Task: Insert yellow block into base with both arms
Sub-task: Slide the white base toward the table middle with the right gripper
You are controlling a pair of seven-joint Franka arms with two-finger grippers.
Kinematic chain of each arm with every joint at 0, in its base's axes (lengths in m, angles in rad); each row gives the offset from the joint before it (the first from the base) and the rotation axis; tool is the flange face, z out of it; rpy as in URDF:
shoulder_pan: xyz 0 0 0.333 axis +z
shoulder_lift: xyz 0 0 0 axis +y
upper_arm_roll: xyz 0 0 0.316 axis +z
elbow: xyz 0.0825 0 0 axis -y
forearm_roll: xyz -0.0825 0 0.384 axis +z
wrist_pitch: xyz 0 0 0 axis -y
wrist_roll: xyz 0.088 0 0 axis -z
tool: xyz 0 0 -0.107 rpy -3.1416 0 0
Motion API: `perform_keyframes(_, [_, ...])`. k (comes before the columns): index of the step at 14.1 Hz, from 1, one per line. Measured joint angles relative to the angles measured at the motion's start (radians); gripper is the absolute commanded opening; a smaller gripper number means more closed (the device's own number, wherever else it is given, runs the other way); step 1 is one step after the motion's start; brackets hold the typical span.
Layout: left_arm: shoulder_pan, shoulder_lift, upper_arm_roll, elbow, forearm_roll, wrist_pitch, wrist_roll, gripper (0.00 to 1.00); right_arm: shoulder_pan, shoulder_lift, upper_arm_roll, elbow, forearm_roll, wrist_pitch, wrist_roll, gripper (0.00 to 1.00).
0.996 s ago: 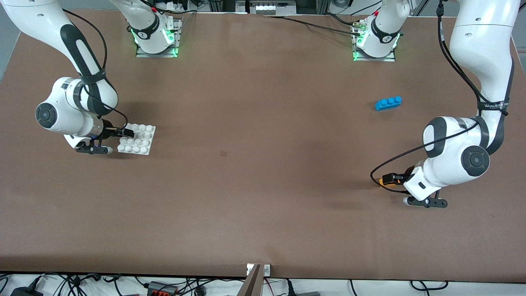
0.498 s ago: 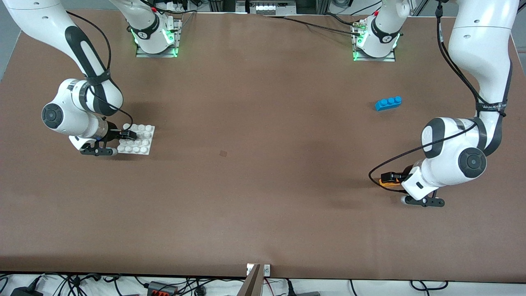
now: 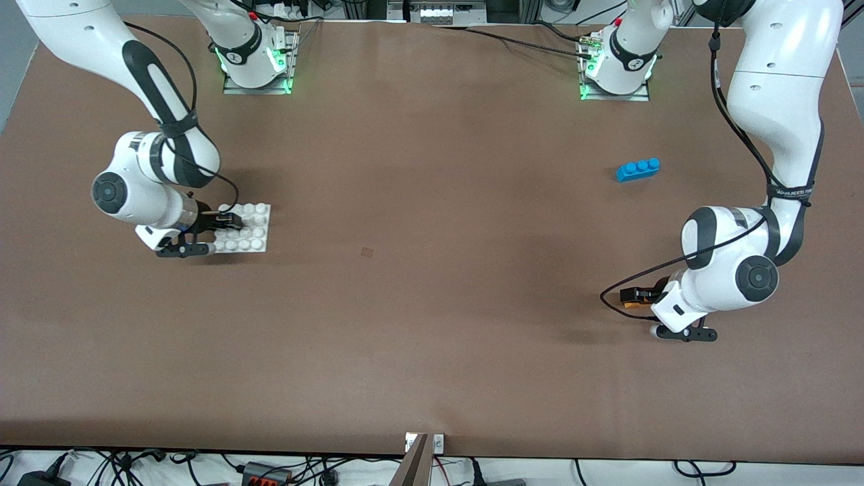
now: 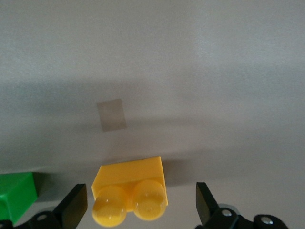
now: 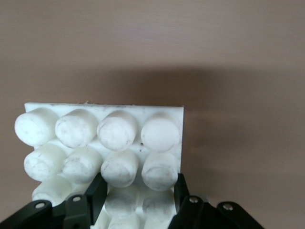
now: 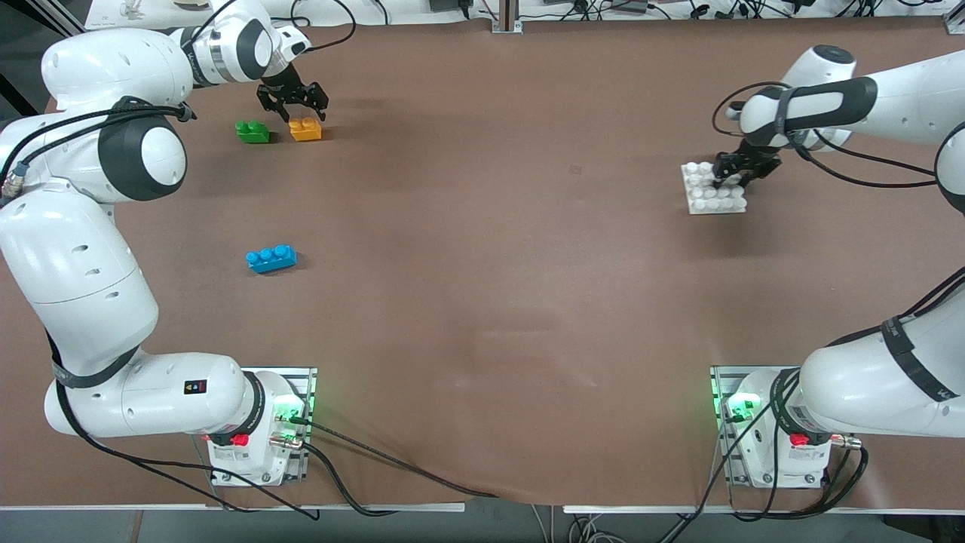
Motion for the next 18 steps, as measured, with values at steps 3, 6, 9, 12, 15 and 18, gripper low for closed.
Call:
perform_keyframes(3, [0.002, 0.003, 0.002, 0.001, 0.000, 0.003, 0.000, 1.00, 0.039, 0.013, 0.054, 0.015, 0.008, 0.001, 0.004, 0.58])
perform_keyframes(6, [0.002, 0.003, 0.005, 0.002, 0.000, 0.003, 0.000, 1.00, 0.159, 0.048, 0.064, 0.078, 0.030, 0.002, 0.084, 0.58])
perform_keyframes(9, [0.003, 0.008, 0.009, 0.002, 0.000, 0.003, -0.008, 1.00, 0.325, 0.114, 0.069, 0.175, 0.032, 0.005, 0.315, 0.58])
perform_keyframes(12, [0.003, 0.011, 0.010, 0.002, 0.000, 0.003, -0.023, 1.00, 0.460, 0.183, 0.071, 0.289, 0.033, 0.006, 0.521, 0.58])
perform_keyframes(15, [0.003, 0.012, 0.011, 0.001, 0.000, 0.003, -0.027, 1.00, 0.574, 0.268, 0.072, 0.428, 0.033, 0.007, 0.695, 0.59])
perform_keyframes(18, [0.003, 0.014, 0.011, 0.000, 0.000, 0.003, -0.028, 1.00, 0.680, 0.347, 0.071, 0.551, 0.033, 0.009, 0.781, 1.00])
